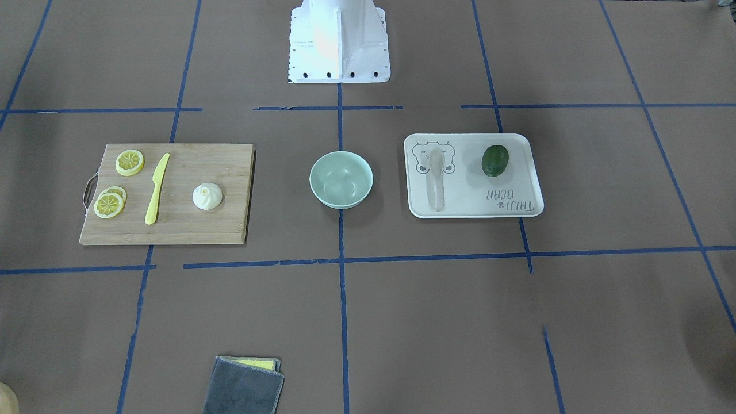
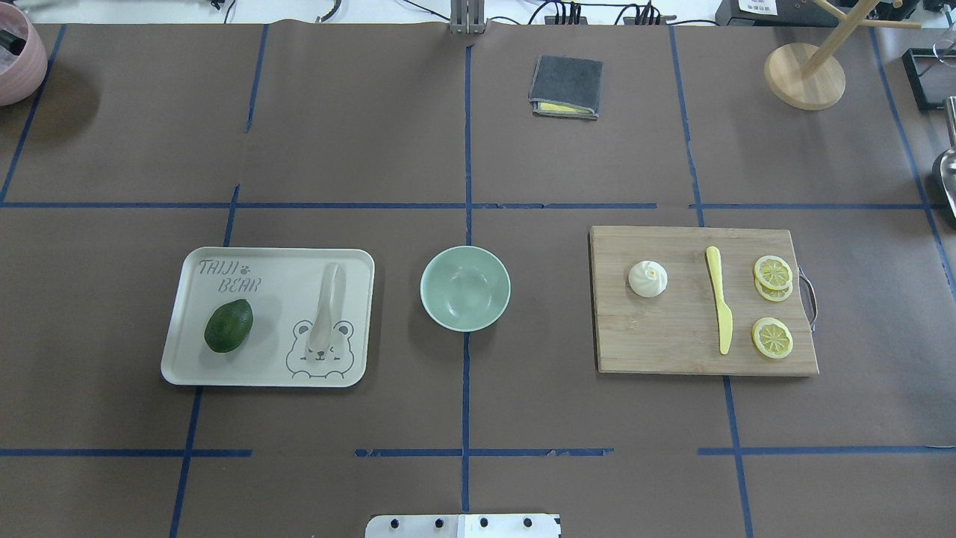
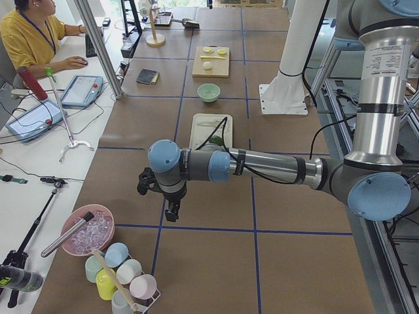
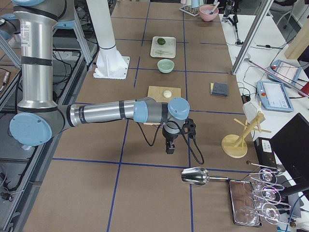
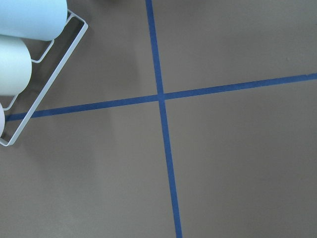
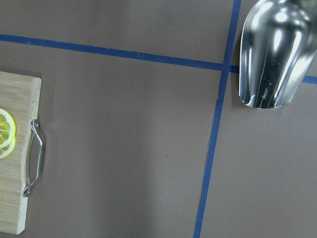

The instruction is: Put spoon and bun in bowl

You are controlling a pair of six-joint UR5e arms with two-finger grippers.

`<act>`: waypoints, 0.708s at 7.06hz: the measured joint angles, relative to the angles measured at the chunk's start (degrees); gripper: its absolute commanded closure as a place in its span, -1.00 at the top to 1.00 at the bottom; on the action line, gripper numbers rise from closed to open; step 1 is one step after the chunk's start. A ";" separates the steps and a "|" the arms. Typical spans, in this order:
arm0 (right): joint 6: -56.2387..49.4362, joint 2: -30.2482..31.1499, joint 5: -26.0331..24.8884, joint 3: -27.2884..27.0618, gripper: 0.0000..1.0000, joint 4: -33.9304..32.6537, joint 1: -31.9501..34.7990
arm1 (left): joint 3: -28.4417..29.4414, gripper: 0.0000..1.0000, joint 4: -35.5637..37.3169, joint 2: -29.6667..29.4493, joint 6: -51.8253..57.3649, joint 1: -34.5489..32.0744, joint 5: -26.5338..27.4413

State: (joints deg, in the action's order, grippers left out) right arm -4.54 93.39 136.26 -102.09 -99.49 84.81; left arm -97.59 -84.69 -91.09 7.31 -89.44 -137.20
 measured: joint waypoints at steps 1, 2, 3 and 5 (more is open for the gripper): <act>-0.02 0.02 -0.02 0.01 1.00 0.00 0.00 | -1.09 1.00 -0.14 0.22 0.30 -0.07 -0.20; -0.05 0.02 -0.03 0.07 1.00 0.00 -0.02 | -1.64 1.00 -0.43 0.48 0.90 -0.15 -0.31; -0.07 -0.06 -0.03 0.15 1.00 0.00 -0.05 | -1.87 1.00 -0.60 0.44 1.21 -0.18 -0.39; 0.03 -0.12 0.16 -0.21 1.00 0.00 -0.08 | -2.51 1.00 -1.19 -0.22 0.80 0.00 -0.30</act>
State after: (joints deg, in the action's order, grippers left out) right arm -4.50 93.27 136.42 -102.30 -99.49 84.73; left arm -100.11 -85.88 -91.31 8.11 -89.44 -137.50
